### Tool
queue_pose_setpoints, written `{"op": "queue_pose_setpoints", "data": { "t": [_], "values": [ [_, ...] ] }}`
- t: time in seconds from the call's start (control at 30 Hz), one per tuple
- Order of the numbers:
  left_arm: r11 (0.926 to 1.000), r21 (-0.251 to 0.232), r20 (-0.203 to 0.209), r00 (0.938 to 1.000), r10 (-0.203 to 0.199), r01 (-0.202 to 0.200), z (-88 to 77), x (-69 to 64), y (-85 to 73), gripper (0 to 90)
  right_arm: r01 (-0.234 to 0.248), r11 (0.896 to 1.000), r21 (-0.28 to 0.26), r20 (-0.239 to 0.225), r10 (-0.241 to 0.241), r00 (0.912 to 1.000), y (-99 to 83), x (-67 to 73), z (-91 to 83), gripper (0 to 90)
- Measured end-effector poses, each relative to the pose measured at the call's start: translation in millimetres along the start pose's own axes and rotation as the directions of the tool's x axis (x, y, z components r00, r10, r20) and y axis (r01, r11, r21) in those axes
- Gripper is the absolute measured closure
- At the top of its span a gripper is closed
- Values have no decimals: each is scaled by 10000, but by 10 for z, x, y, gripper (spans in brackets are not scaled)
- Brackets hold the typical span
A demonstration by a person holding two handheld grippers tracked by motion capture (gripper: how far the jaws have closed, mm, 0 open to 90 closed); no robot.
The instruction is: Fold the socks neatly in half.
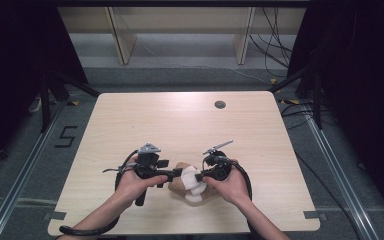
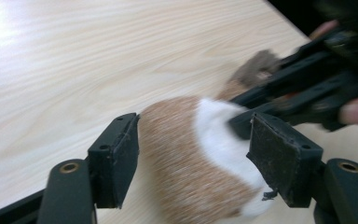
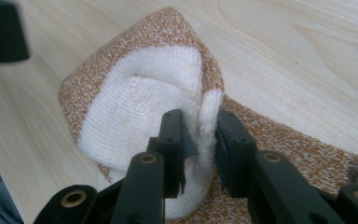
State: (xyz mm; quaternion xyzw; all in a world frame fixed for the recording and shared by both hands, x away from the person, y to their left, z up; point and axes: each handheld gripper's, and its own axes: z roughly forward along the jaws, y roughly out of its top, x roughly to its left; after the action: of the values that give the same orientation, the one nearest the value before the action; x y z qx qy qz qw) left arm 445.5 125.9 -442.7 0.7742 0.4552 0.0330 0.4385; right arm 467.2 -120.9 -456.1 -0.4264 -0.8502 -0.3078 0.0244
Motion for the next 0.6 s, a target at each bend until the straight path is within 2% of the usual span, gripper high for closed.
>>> {"op": "queue_pose_setpoints", "data": {
  "t": [0.03, 0.07, 0.1, 0.17, 0.2, 0.33, 0.37, 0.4, 0.43, 0.47, 0.5, 0.53, 0.57, 0.6],
  "values": [
    [9996, 133, 15, 9997, -243, 243, 15, 30, -29, 333, -204, 9997, 143, 80, 203, 9998, 1, 9, -13, 738],
    [9981, 329, -13, 9986, -527, 527, 27, 48, -59, 336, -46, 10000, 36, 122, 45, 9999, 2, 1, -13, 738],
    [9962, 465, 269, 9968, -747, 734, 49, 82, -91, 339, 101, 9999, -22, 145, -100, 9998, 1, -8, -15, 738],
    [9903, 571, 385, 9909, -1288, 1265, 94, 102, -145, 346, 39, 10000, 13, 156, -39, 9999, -10, -5, -18, 738],
    [9884, 645, 606, 9881, -1416, 1377, 118, 117, -167, 346, 94, 10000, -9, 205, -94, 9997, -16, -6, -14, 738],
    [9823, 848, 959, 9799, -1749, 1670, 221, 122, -222, 347, 64, 10000, 56, 316, -66, 9995, -31, 5, -6, 738],
    [9813, 875, 1029, 9782, -1803, 1717, 240, 121, -227, 346, -109, 9999, 132, 375, 104, 9992, -35, 19, -12, 739],
    [9794, 871, 1043, 9760, -1910, 1823, 256, 117, -230, 345, 16, 9999, 139, 360, -21, 9993, -38, 13, -8, 738],
    [9782, 881, 1101, 9742, -1970, 1879, 268, 115, -232, 344, 427, 9991, -53, 345, -425, 9985, -39, -11, 8, 738],
    [9773, 921, 1143, 9729, -2008, 1909, 282, 116, -234, 343, 168, 9999, 40, 407, -169, 9990, -46, 3, 4, 739],
    [9772, 931, 1184, 9724, -2011, 1908, 294, 115, -239, 340, 222, 9998, -14, 346, -222, 9992, -50, -1, 9, 739],
    [9766, 981, 1178, 9722, -2022, 1912, 305, 112, -246, 337, -50, 9999, 101, 354, 46, 9994, -53, 6, 8, 739],
    [9730, 991, 1203, 9681, -2197, 2084, 319, 104, -257, 335, 92, 10000, 0, 326, -92, 9994, -54, -9, 14, 739],
    [9689, 1025, 1259, 9633, -2371, 2251, 332, 105, -267, 334, 24, 10000, 33, 261, -25, 9997, -55, -12, 16, 739]
  ]
}}
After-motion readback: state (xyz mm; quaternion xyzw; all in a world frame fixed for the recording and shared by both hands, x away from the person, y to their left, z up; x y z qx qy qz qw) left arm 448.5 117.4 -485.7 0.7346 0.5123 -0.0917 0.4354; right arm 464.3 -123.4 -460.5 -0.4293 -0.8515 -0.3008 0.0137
